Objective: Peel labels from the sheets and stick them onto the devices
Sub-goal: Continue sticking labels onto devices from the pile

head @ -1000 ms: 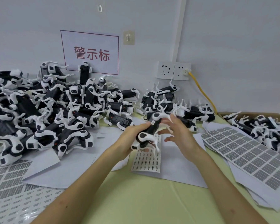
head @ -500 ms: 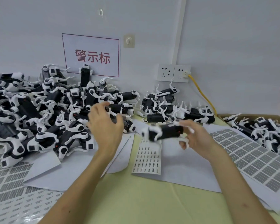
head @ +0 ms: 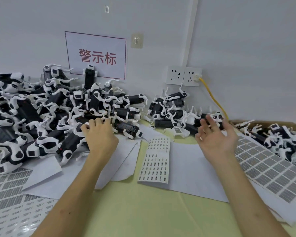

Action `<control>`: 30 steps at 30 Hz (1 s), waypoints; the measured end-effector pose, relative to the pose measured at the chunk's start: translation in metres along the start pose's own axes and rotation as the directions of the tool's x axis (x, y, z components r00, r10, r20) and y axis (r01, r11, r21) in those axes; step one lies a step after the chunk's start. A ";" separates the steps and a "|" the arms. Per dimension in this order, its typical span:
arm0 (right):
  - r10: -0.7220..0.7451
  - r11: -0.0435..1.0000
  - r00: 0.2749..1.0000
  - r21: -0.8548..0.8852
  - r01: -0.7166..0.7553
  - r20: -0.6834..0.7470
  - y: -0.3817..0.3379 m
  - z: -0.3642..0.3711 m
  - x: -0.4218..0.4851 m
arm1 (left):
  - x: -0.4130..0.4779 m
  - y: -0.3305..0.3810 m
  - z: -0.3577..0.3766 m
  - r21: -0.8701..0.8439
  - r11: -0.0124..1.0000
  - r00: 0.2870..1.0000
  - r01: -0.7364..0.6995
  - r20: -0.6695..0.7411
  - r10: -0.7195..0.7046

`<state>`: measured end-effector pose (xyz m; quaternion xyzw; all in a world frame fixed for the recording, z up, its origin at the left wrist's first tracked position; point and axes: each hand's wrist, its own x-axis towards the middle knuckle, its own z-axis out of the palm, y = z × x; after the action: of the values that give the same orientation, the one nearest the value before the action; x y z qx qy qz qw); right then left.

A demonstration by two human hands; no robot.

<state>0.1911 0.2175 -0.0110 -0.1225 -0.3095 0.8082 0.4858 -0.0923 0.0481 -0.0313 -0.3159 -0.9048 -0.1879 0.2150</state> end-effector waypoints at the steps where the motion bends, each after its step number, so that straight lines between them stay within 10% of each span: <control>1: 0.016 0.999 1.000 -0.051 -0.016 -0.006 0.004 0.003 0.000 | 0.001 -0.001 0.000 0.012 1.000 1.000 -0.003 0.002 0.003; 20: 0.053 0.981 0.998 -0.188 -0.057 -0.026 0.018 0.010 -0.001 | 0.005 0.001 0.010 0.004 0.999 0.999 -0.044 -0.011 0.044; 30: 0.047 0.980 0.998 -0.191 -0.054 -0.041 0.017 0.012 -0.003 | 0.012 -0.016 -0.005 -0.172 0.970 0.977 0.171 -0.095 -0.189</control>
<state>0.1749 0.2046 -0.0123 -0.1909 -0.3738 0.7844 0.4566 -0.1096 0.0398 -0.0240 -0.2380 -0.8981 -0.2971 0.2201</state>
